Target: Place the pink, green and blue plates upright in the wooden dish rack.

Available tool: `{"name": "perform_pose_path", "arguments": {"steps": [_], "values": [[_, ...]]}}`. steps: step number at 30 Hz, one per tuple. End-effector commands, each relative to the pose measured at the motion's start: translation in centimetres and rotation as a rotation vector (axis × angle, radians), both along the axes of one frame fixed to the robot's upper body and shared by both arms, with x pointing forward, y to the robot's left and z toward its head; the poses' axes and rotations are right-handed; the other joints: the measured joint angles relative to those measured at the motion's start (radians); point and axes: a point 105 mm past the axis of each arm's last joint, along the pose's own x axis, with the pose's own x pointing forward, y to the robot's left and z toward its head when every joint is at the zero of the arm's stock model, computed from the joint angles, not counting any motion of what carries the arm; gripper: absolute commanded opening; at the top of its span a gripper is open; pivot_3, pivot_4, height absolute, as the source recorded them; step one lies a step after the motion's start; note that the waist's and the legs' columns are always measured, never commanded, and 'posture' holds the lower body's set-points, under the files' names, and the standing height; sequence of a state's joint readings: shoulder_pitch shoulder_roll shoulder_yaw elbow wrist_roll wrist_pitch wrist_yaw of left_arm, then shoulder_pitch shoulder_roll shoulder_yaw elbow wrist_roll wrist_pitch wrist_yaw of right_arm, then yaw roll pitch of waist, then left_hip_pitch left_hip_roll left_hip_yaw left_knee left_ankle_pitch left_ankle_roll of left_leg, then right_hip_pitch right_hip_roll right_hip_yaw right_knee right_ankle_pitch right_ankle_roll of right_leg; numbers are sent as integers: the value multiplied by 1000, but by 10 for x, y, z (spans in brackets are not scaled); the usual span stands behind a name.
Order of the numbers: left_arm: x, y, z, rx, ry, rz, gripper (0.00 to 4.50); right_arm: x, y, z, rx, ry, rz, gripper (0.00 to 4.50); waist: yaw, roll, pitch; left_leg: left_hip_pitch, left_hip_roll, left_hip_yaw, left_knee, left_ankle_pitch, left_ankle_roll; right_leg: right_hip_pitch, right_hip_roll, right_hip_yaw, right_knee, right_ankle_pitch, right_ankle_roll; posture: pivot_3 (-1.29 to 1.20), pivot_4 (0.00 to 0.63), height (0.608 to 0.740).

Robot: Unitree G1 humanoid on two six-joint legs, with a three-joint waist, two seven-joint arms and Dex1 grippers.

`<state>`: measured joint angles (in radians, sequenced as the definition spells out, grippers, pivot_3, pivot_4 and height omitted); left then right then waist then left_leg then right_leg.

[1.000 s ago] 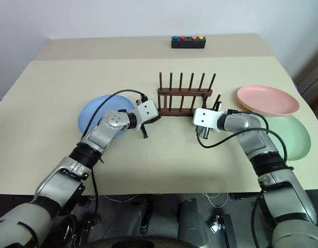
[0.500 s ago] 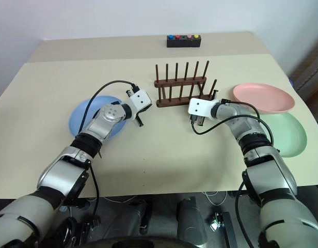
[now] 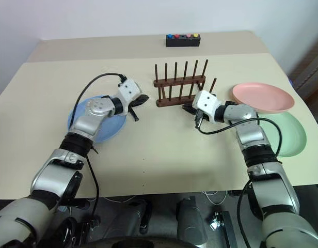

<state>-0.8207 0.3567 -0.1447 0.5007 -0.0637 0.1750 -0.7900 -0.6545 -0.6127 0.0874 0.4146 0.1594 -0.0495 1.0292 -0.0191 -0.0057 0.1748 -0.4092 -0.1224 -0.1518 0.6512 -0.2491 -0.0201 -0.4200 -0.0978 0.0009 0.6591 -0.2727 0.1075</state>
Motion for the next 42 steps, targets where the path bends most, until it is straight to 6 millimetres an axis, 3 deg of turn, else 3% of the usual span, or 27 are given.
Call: {"name": "perform_pose_path", "arguments": {"steps": [1,6,7,13,18,24,31,34,40,41,42], "values": [[-19,12,40,-179,4,-103,1389,-14,-11,44,152,-22,11,1813,1,0,0,0,0,0,0,0,0,0,0,0,0,0,0,0,150,740],[-51,36,57,-295,80,-251,3878,-25,-27,58,174,-4,-45,4348,3,0,0,0,0,0,0,0,0,0,-1,0,1,0,0,0,150,740],[-56,38,57,-305,102,-273,4404,-25,-29,61,176,-5,-57,4500,2,0,0,0,0,0,0,0,0,0,-1,1,1,0,0,0,150,740],[-100,35,64,-389,264,-484,4464,-9,-67,85,48,-47,-232,4500,7,0,0,0,0,5,0,0,0,-3,-1,6,2,0,0,0,150,740],[-114,39,66,-372,277,-530,4464,6,-122,63,-192,63,-453,4500,6,0,0,1,1,9,-1,0,1,-4,0,10,3,0,0,0,150,740],[-124,41,64,-371,308,-552,4464,-4,-133,53,-221,211,-423,4500,-1,0,0,1,4,14,-2,0,1,-7,1,14,4,0,0,0,150,740],[-134,38,59,-361,293,-562,4464,0,-171,28,-350,272,-563,4500,8,0,0,1,4,16,-2,-1,1,-7,2,15,3,0,0,0,150,740],[-136,36,61,-374,296,-561,4500,1,-177,23,-327,300,-588,3633,6,0,0,1,4,16,-2,-1,1,-7,1,16,3,0,0,0,150,740],[-139,29,60,-380,281,-558,4500,4,-180,28,-319,289,-599,530,1,0,0,1,5,17,-3,-1,1,-8,2,17,3,0,0,0,150,740],[-139,29,60,-382,285,-556,4500,4,-180,28,-325,287,-599,82,2,0,0,1,5,17,-3,-1,1,-8,2,17,3,0,0,0,150,740],[-138,30,60,-385,289,-551,4500,4,-180,29,-315,284,-596,27,2,0,0,1,5,17,-3,-1,1,-8,2,17,3,0,0,0,150,740]]}}
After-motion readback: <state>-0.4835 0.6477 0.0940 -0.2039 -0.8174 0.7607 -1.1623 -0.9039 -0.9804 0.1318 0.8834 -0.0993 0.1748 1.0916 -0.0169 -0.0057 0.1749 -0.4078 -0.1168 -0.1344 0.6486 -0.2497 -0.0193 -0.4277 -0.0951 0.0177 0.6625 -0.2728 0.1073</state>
